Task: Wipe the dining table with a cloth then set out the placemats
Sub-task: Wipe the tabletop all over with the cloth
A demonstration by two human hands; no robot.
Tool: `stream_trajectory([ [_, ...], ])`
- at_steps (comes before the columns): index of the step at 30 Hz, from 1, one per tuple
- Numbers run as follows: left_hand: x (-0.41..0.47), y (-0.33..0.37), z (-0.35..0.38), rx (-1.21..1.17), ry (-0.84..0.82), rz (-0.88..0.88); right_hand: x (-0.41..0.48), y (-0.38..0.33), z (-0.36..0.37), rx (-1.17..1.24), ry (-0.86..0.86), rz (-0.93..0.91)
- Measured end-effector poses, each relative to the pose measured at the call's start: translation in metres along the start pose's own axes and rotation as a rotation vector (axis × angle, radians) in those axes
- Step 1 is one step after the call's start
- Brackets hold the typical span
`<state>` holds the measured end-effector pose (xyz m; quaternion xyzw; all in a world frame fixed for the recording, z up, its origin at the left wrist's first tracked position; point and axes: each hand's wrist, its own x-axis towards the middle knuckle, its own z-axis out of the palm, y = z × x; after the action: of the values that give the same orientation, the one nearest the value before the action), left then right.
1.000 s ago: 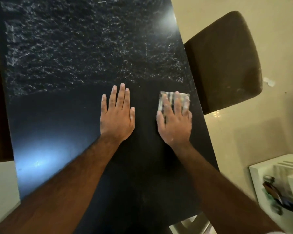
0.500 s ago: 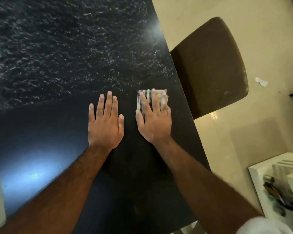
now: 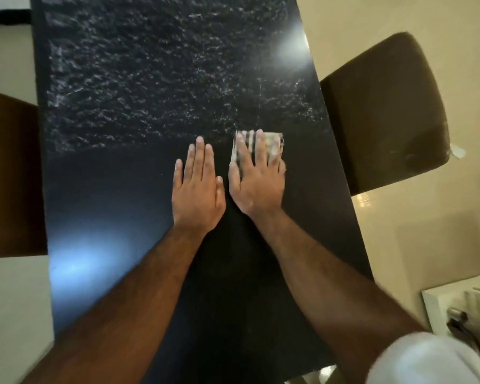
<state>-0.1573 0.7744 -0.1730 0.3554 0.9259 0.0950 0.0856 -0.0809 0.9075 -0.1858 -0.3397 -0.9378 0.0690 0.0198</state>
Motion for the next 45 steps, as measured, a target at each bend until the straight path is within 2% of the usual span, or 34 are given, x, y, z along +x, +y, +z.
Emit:
stream_trajectory([
  [3,-0.022,-0.057,-0.011,0.078,-0.03,-0.04,-0.028,0.024,-0.006,-0.012,-0.019,-0.017],
  [7,-0.053,-0.123,-0.022,0.137,-0.033,-0.042,-0.034,0.067,-0.014,-0.053,-0.052,0.182],
  [10,-0.055,-0.128,-0.023,0.148,-0.026,-0.05,-0.005,0.052,-0.008,-0.005,0.01,0.334],
  [11,-0.054,-0.128,-0.022,0.148,-0.025,-0.056,0.005,0.035,-0.004,0.0,0.028,0.331],
  [15,-0.052,-0.129,-0.02,0.147,-0.039,-0.061,0.028,-0.063,0.018,-0.014,0.103,0.04],
  [17,-0.053,-0.131,-0.021,0.145,-0.038,-0.057,0.017,-0.099,0.018,0.007,0.076,-0.046],
  [21,-0.052,-0.131,-0.023,0.144,-0.038,-0.054,-0.026,-0.081,0.01,0.002,-0.026,-0.153],
  [23,-0.052,-0.132,-0.021,0.135,-0.054,-0.061,-0.041,-0.059,0.007,-0.03,-0.017,-0.077],
  [25,-0.052,-0.132,-0.02,0.121,-0.061,-0.06,-0.043,-0.051,0.008,-0.063,-0.002,0.092],
  [27,-0.053,-0.133,-0.018,0.108,-0.048,-0.051,-0.03,-0.062,0.014,-0.058,0.04,0.239],
  [29,-0.053,-0.135,-0.016,0.092,-0.044,-0.041,-0.009,-0.084,0.022,-0.019,0.065,0.296],
  [32,-0.054,-0.137,-0.015,0.015,0.006,-0.072,0.02,-0.128,0.031,0.004,0.076,0.161],
  [36,-0.061,-0.142,-0.023,-0.338,0.206,-0.123,0.01,-0.178,0.032,0.023,0.046,-0.066],
  [38,-0.063,-0.144,-0.025,-0.447,0.28,-0.138,-0.003,-0.182,0.03,0.044,0.007,-0.18],
  [40,-0.063,-0.146,-0.026,-0.475,0.286,-0.154,-0.008,-0.172,0.023,0.114,-0.002,-0.263],
  [42,-0.061,-0.145,-0.027,-0.454,0.255,-0.135,-0.004,-0.149,0.013,0.148,0.05,-0.194],
  [45,-0.059,-0.143,-0.023,-0.327,0.17,-0.096,0.01,-0.094,0.004,0.157,0.126,0.083],
])
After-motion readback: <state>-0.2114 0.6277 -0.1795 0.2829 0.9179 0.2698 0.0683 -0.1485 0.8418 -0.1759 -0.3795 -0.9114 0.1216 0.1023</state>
